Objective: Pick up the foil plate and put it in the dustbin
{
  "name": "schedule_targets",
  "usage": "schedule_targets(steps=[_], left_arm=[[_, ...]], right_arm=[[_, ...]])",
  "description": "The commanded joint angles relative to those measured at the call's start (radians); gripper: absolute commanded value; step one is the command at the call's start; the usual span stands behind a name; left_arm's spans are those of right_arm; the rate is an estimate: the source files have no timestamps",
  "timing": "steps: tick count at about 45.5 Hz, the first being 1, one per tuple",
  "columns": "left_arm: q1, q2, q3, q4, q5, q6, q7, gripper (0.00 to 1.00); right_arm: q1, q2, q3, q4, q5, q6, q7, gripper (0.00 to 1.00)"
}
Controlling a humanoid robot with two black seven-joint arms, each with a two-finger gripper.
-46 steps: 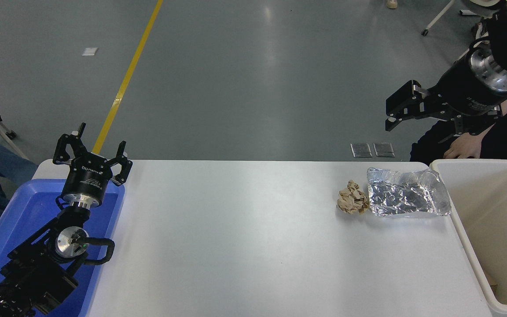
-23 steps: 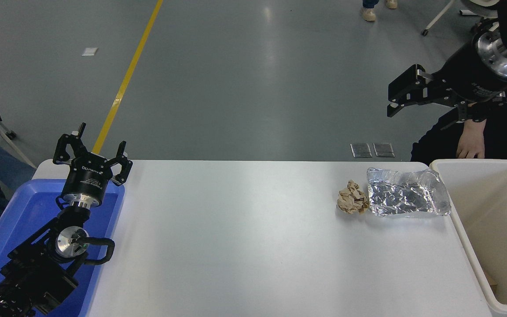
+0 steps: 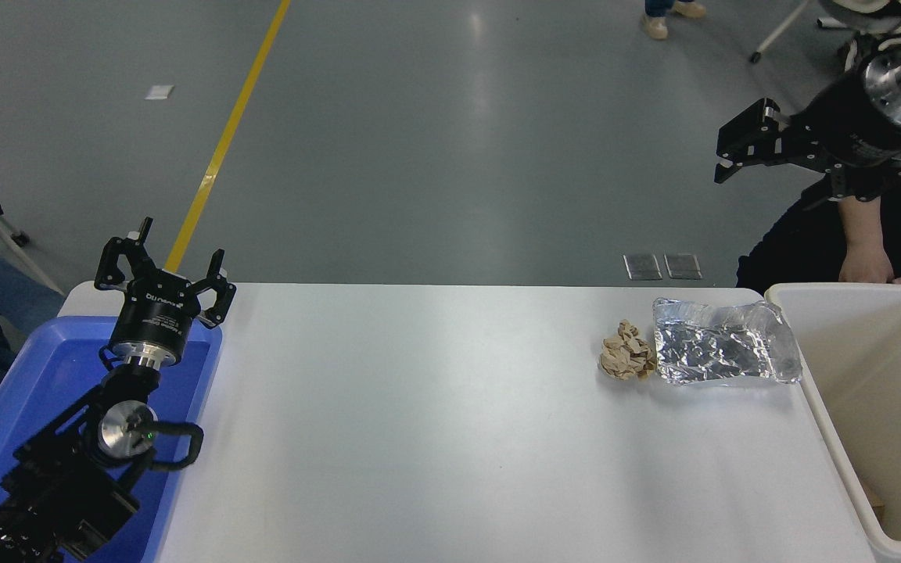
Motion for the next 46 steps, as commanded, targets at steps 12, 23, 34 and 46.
schedule_targets(steps=[12,23,34,46], left_arm=[[0.0,0.0,0.0,0.001,0.0,0.0,-0.001,0.98],[0.0,0.0,0.0,0.0,0.0,0.0,0.0,0.98],[0.0,0.0,-0.002,0.0,0.0,-0.001,-0.001,0.98],[0.0,0.0,0.0,0.001,0.0,0.0,0.0,0.98]], right_arm=[[-0.503,-0.038,0.003,-0.262,-0.015,-0.515,0.002,1.0],[-0.747,-0.029,0.004,-0.403,-0.015,-0.716,0.006,1.0],[-0.879,-0.006,0.139,-0.44,-0.013,-0.759,0.009,1.0],[-0.959,0.013,0.273,-0.442,-0.015,-0.768,0.009,1.0]])
